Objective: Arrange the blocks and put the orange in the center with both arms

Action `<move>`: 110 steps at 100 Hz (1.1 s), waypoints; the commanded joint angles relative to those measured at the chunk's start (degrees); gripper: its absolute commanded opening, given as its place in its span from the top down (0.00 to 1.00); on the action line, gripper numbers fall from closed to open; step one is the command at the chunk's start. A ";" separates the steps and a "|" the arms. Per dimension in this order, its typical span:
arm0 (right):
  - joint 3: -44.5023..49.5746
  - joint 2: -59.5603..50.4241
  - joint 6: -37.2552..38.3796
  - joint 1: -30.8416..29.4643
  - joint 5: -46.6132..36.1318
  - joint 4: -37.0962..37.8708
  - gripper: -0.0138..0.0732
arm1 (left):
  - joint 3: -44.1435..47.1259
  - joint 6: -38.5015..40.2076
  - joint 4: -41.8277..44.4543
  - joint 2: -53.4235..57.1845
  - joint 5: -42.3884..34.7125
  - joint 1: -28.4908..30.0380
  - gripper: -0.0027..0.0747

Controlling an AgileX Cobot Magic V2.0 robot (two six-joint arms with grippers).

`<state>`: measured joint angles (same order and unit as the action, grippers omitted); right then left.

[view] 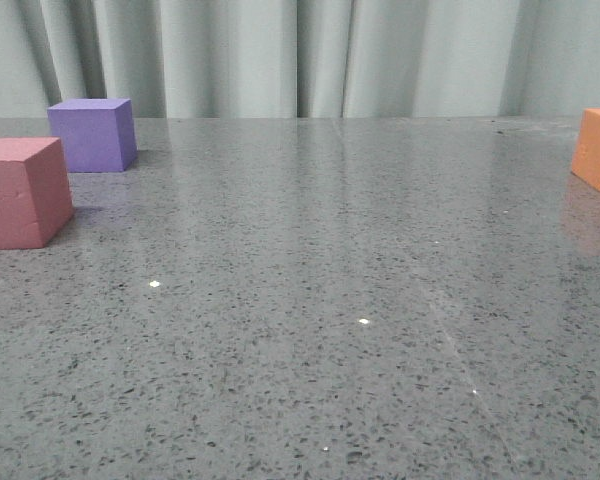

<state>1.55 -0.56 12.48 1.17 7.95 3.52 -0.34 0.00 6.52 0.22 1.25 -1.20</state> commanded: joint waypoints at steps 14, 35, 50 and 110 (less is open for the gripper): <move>-0.73 -1.44 -0.81 -0.37 -4.54 0.04 0.92 | 3.26 0.59 0.05 1.86 -4.93 -0.03 0.99; -0.73 -1.44 -0.81 -0.37 -4.54 0.04 0.92 | 3.26 0.59 0.05 1.86 -4.93 -0.03 0.99; -0.73 -1.44 -0.81 -0.37 -4.54 0.04 0.92 | 3.26 0.59 0.05 1.86 -4.93 -0.03 0.99; -22.99 10.60 -0.81 -0.31 15.20 0.04 0.92 | 3.26 0.59 0.05 1.86 -4.93 -0.03 0.99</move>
<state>-12.96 4.08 12.48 1.17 17.92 3.52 -0.34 0.00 6.52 0.22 1.25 -1.20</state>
